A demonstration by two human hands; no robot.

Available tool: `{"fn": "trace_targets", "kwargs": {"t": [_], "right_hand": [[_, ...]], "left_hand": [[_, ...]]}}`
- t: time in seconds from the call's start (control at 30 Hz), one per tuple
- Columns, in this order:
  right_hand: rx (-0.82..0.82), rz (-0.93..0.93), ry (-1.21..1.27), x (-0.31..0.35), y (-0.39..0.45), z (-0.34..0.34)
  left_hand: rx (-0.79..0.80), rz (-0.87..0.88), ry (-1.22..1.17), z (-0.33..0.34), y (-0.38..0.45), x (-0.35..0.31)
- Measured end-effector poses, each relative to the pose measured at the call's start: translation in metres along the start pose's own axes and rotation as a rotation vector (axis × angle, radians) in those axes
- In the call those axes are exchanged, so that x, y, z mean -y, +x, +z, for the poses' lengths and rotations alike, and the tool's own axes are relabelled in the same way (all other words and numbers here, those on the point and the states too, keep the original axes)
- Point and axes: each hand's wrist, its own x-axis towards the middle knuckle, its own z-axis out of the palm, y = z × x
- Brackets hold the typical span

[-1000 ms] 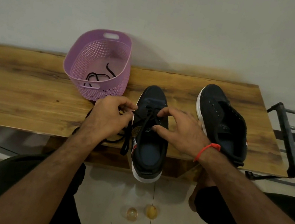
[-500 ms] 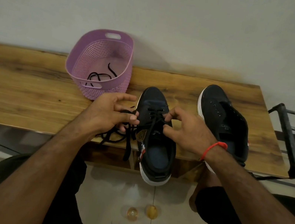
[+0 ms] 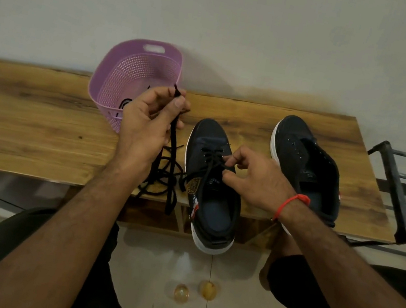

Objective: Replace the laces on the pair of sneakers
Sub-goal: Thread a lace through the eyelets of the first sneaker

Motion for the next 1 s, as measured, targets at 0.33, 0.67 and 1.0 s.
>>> {"fn": "trace_targets", "kwargs": {"t": [0.33, 0.67, 1.0], "right_hand": [[-0.006, 0.004, 0.072, 0.001, -0.001, -0.001], [-0.038, 0.023, 0.097, -0.005, -0.003, -0.001], [-0.009, 0.105, 0.252, -0.011, 0.0, -0.006]], "left_hand": [[0.285, -0.036, 0.569, -0.004, -0.003, 0.019], [0.426, 0.05, 0.639, 0.007, -0.011, 0.022], [-0.045, 0.013, 0.247, -0.004, -0.001, 0.005]]}}
